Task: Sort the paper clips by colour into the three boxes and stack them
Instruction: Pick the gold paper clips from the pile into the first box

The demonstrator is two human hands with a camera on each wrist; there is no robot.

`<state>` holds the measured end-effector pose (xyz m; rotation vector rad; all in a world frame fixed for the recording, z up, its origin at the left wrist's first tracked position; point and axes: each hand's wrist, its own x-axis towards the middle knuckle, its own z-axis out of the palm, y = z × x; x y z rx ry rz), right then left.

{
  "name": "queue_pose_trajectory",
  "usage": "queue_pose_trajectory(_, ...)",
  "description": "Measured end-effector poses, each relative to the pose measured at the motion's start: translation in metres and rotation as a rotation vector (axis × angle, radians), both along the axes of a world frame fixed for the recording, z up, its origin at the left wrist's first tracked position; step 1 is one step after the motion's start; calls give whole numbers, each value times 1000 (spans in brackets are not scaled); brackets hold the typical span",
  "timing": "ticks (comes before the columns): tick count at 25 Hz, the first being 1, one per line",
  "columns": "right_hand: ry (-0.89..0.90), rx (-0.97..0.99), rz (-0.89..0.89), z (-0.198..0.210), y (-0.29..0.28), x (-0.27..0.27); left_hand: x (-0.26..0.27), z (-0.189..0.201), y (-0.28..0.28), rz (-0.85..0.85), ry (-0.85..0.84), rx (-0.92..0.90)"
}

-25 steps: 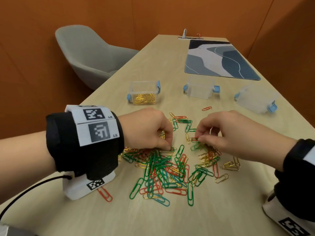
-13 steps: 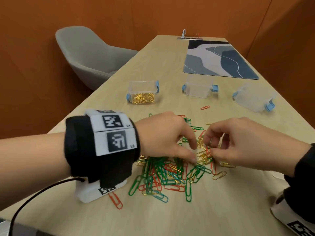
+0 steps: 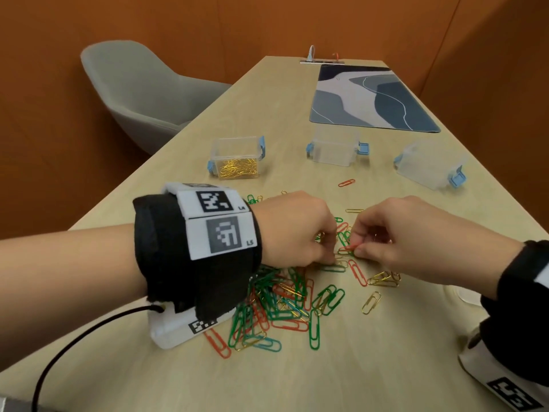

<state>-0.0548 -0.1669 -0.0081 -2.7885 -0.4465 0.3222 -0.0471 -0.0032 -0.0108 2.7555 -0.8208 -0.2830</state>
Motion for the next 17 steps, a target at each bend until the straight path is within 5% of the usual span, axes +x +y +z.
queue_pose_trajectory(5,-96,131,-73,5,0,3,5,5,25,152,71,-181)
queue_pose_trajectory(12,82,70,14,13,-4,-12,10,12,41,473,856,-673)
queue_pose_trajectory(17,148,-47,58,12,-8,-16,16,11,26,421,919,-806)
